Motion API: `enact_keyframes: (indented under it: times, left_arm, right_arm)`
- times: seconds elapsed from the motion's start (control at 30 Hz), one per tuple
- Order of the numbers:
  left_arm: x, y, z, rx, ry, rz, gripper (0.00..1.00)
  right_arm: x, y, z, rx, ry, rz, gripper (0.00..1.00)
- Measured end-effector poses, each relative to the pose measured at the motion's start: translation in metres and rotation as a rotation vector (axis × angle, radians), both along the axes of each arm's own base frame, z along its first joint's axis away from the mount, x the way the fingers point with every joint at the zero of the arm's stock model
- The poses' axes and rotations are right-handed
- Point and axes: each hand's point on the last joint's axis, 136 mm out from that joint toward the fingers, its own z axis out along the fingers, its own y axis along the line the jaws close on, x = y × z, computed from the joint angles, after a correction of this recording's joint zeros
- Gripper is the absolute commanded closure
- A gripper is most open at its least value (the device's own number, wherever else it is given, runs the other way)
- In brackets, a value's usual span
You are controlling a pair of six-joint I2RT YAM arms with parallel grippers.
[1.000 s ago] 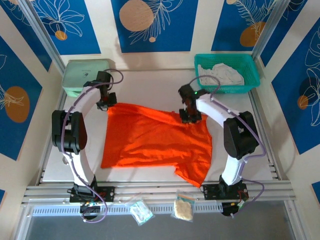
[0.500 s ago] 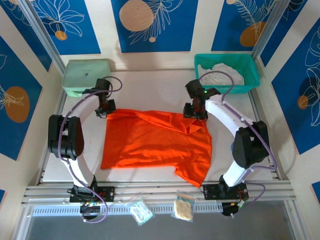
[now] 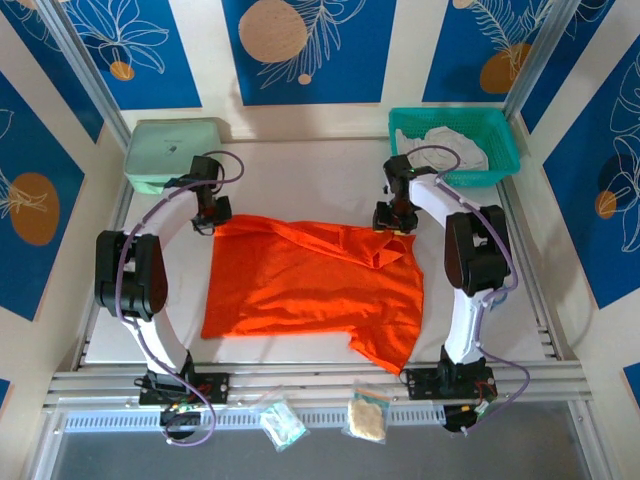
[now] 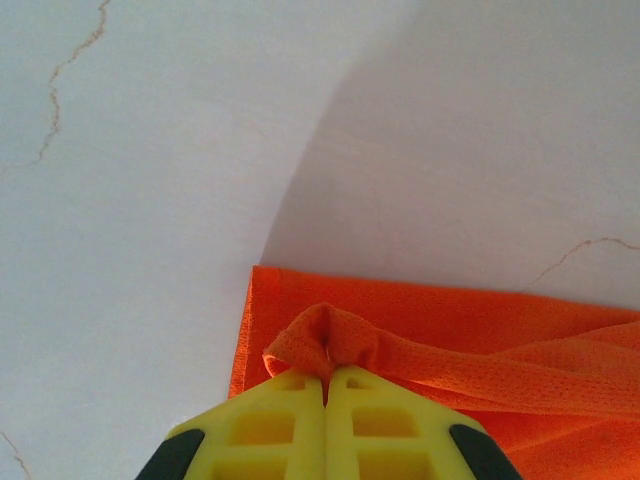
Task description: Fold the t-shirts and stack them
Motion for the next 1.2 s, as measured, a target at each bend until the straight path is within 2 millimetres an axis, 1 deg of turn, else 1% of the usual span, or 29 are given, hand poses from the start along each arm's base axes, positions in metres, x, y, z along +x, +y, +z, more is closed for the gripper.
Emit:
enact_keyframes:
  times: [0.07,0.13,0.27,0.53,0.6,0.67,0.7,0.73,0.87,0.93,0.97,1.0,1.07,1.1,1.17,1.2]
  left_arm:
    - [0.000,0.000,0.000,0.000,0.000,0.000,1.00]
    - [0.000,-0.001,0.000,-0.003,-0.002,-0.001,1.00]
    - [0.001,-0.002,-0.001,-0.015,-0.006,-0.001,1.00]
    - [0.000,-0.003,-0.003,-0.024,-0.003,0.007,1.00]
    - [0.000,-0.003,-0.003,-0.025,-0.002,0.009,1.00]
    - [0.000,-0.003,-0.003,-0.025,-0.003,0.010,1.00]
    - [0.000,-0.003,-0.003,-0.025,-0.003,0.010,1.00]
    - [0.000,-0.003,-0.003,-0.025,-0.002,0.010,1.00]
    - [0.000,-0.003,-0.003,-0.025,-0.002,0.009,1.00]
    - [0.000,-0.003,-0.003,-0.025,-0.001,0.009,1.00]
    - [-0.001,-0.003,-0.002,-0.024,0.000,0.009,1.00]
    - [-0.001,-0.003,-0.001,-0.024,0.001,0.009,1.00]
    - [-0.004,-0.003,0.007,-0.024,-0.005,0.006,1.00]
    - [-0.005,-0.003,0.016,-0.025,-0.013,0.006,1.00]
    - [-0.006,-0.003,0.041,-0.029,-0.056,0.001,1.00]
    - [-0.006,-0.003,0.060,-0.032,-0.092,-0.008,1.00]
  right_arm:
    - [0.001,-0.002,0.000,0.006,-0.001,-0.002,0.46]
    - [0.003,-0.002,0.001,0.019,-0.006,-0.005,0.48]
    - [0.006,0.002,0.002,0.067,-0.010,-0.003,0.57]
    - [0.008,0.012,0.004,0.152,-0.010,0.001,0.68]
    - [0.009,0.013,0.005,0.163,-0.010,0.000,0.76]
    - [0.009,0.014,0.005,0.172,-0.010,0.003,0.89]
    - [0.009,0.014,0.005,0.174,-0.010,0.004,0.96]
    - [0.009,0.014,0.005,0.176,-0.010,0.005,1.00]
    - [0.009,0.012,0.007,0.176,-0.012,-0.003,1.00]
    - [0.009,0.009,0.013,0.178,-0.022,-0.007,1.00]
    - [0.009,0.008,0.018,0.180,-0.032,-0.010,1.00]
    - [0.010,0.006,0.029,0.183,-0.053,-0.012,1.00]
    - [0.010,0.002,0.058,0.193,-0.120,-0.012,1.00]
    - [0.010,0.000,0.080,0.200,-0.173,-0.007,1.00]
    - [0.006,-0.003,0.129,0.215,-0.296,0.009,1.00]
    - [0.002,-0.004,0.156,0.222,-0.365,0.023,1.00]
